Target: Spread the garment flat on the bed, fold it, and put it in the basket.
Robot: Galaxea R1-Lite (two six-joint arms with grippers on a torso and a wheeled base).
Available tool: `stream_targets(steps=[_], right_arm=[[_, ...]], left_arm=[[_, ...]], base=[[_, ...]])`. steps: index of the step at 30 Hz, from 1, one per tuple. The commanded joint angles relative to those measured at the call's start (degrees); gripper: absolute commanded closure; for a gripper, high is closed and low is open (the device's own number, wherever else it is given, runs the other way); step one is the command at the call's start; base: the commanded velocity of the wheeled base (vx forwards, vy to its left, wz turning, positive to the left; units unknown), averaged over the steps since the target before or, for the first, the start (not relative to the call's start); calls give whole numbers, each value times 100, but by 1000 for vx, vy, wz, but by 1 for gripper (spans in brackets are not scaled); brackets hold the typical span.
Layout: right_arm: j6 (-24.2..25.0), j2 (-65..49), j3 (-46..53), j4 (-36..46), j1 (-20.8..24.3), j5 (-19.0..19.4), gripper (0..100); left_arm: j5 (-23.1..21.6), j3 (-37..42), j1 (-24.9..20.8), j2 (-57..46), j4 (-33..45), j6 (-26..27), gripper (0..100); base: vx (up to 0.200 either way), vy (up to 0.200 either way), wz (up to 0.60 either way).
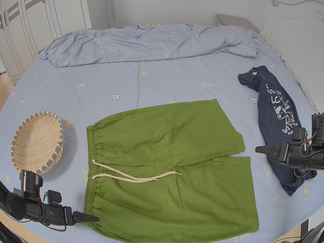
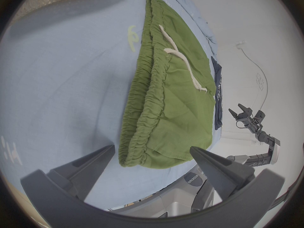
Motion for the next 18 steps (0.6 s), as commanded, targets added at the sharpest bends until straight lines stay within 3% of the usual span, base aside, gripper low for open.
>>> stream_targets(steps=[1, 13, 14, 18], right_arm=[[-1, 13, 1, -8, -8, 1, 0], [7, -5, 1, -17, -17, -8, 0], [7, -5, 1, -17, -17, -8, 0], [7, -5, 1, -17, -17, -8, 0]], left_arm=[[-18, -85, -90, 354, -12, -13, 0], [-326, -287, -292, 468, -64, -162, 0], [-326, -296, -283, 485, -64, -162, 100], [-326, -305, -230, 503, -64, -153, 100]], base=[[0, 0, 0], [0, 0, 0], [0, 0, 0], [0, 0, 0]])
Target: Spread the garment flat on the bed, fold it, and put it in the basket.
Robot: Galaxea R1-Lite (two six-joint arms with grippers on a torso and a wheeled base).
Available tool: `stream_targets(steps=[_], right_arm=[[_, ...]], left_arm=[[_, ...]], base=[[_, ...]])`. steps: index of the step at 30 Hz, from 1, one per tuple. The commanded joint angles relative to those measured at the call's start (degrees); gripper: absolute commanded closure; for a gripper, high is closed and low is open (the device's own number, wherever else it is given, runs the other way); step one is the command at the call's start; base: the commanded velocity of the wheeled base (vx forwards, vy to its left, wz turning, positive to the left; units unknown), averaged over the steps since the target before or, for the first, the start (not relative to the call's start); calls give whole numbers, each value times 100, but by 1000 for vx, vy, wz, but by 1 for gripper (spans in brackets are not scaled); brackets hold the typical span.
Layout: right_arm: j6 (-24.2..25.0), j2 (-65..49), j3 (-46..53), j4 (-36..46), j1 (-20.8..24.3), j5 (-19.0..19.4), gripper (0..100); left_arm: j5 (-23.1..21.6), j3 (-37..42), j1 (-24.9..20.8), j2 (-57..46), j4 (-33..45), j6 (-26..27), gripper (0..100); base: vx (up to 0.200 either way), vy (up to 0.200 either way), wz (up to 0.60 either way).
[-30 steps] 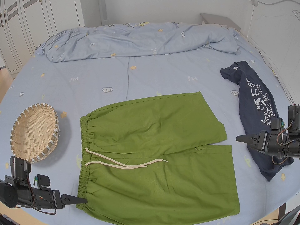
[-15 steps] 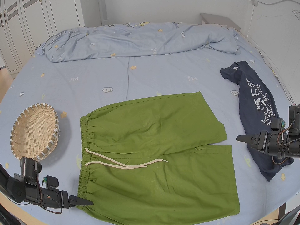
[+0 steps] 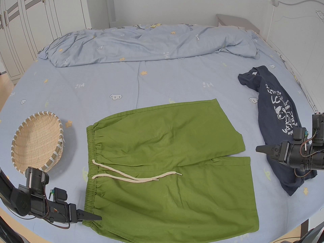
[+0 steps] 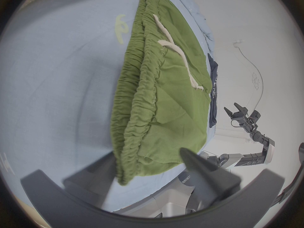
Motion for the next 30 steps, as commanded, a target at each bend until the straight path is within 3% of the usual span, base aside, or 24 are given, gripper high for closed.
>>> stream_targets(steps=[1, 7, 11, 15, 16, 22, 25, 30], right_arm=[[-1, 14, -3, -3, 4, 3, 0], [16, -30, 181, 85, 13, 47, 0], [-27, -13, 401, 568, 13, 82, 0], [-45, 57, 761, 884, 48, 355, 0], [-159, 154, 1042, 946, 83, 680, 0], [-713, 523, 1816, 955, 65, 908, 0], [-836, 506, 2141, 964, 83, 1251, 0], [-1258, 734, 2370, 955, 83, 1365, 0]], left_arm=[[-3, 10, 81, 43, -3, -3, 100], [68, 300, 221, -63, -3, 49, 100], [68, 546, 459, -405, -3, 67, 100], [59, 625, 634, -528, -3, 67, 100], [41, 608, 714, -493, -3, 58, 100], [6, 582, 714, -353, -12, 49, 100], [6, 564, 714, -344, -12, 49, 100], [6, 564, 696, -344, -12, 49, 100]], base=[[0, 0, 0], [0, 0, 0], [0, 0, 0], [0, 0, 0], [0, 0, 0], [0, 0, 0], [0, 0, 0], [0, 0, 0]])
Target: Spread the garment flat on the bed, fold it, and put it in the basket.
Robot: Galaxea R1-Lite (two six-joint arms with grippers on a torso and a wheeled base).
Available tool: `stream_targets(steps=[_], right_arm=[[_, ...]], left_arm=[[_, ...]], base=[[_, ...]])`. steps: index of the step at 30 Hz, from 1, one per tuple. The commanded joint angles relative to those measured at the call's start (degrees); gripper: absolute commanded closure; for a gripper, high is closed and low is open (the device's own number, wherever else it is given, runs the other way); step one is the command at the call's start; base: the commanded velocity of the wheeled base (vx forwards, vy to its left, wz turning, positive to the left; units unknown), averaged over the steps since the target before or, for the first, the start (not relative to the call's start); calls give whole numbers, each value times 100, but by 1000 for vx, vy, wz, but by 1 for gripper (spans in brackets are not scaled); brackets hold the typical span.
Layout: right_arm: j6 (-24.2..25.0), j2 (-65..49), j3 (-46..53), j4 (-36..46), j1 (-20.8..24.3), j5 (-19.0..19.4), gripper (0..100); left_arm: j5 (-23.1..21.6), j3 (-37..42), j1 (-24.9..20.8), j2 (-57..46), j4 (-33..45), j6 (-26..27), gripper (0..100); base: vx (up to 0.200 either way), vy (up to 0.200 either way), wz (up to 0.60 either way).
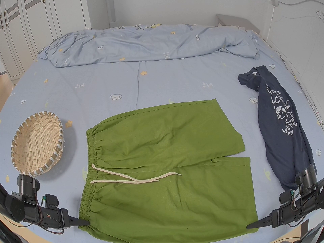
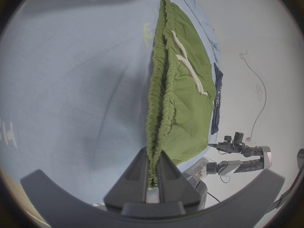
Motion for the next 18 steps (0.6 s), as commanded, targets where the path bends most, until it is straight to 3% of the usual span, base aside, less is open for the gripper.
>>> stream_targets(steps=[1, 8, 15, 18], right_arm=[[-253, 412, 252, -6, -11, 68, 0], [-288, 993, 270, -524, 6, 121, 0], [-288, 1063, 226, -762, -275, 640, 0], [-297, 1195, 164, -771, -275, 666, 0]], left_arm=[[-2, -7, -17, 26, -5, -3, 100], [-2, -7, -17, 17, -5, -3, 100], [-2, -33, -17, 17, -5, -3, 100], [-2, -33, -9, 17, -5, -3, 100]], base=[[0, 0, 0], [0, 0, 0], [0, 0, 0], [0, 0, 0]])
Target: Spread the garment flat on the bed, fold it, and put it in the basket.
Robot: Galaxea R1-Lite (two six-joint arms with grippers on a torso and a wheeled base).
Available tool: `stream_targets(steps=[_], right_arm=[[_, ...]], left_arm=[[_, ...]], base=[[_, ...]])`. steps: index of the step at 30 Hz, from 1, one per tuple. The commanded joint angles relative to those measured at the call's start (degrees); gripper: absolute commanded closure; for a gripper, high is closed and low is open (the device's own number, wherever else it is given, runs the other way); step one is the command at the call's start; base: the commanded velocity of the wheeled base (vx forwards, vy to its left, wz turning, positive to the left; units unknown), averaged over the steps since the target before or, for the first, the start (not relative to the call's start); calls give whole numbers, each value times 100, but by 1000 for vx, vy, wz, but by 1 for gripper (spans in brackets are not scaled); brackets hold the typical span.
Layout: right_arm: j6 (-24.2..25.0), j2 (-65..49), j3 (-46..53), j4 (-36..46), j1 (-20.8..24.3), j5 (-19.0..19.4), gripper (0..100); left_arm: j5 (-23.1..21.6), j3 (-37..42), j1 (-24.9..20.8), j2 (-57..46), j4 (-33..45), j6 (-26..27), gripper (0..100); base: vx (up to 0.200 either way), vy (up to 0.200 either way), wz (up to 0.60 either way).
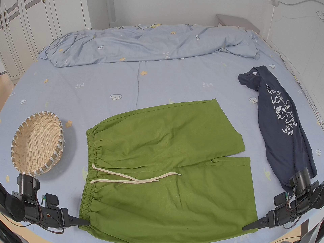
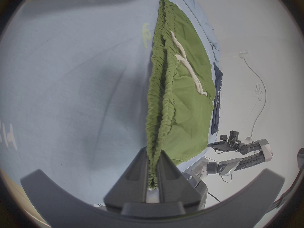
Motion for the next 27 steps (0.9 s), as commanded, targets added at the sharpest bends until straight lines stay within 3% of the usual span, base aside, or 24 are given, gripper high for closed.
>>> stream_targets(steps=[1, 10, 11, 17, 23, 24, 27], right_arm=[[-7, 238, -67, -15, -51, 22, 0], [-7, 519, -32, -287, -51, 75, 0], [-7, 554, -32, -287, -51, 101, 100], [-60, 616, -15, -278, -156, 75, 100], [-306, 563, 135, -252, -692, 57, 100], [-543, 501, 223, -234, -982, 75, 100], [-833, 343, 275, -173, -1308, 84, 100]], left_arm=[[0, -2, 13, 8, -4, -2, 100], [0, -11, 13, 8, -4, -2, 100], [0, -11, 13, 8, -4, -2, 100], [0, -11, 31, 8, -4, -2, 100], [0, -2, 57, 8, -4, -2, 100], [9, 6, 101, 8, -4, 7, 100], [9, -2, 163, 8, -4, 7, 100]], base=[[0, 0, 0], [0, 0, 0], [0, 0, 0], [0, 0, 0], [0, 0, 0], [0, 0, 0], [0, 0, 0]])
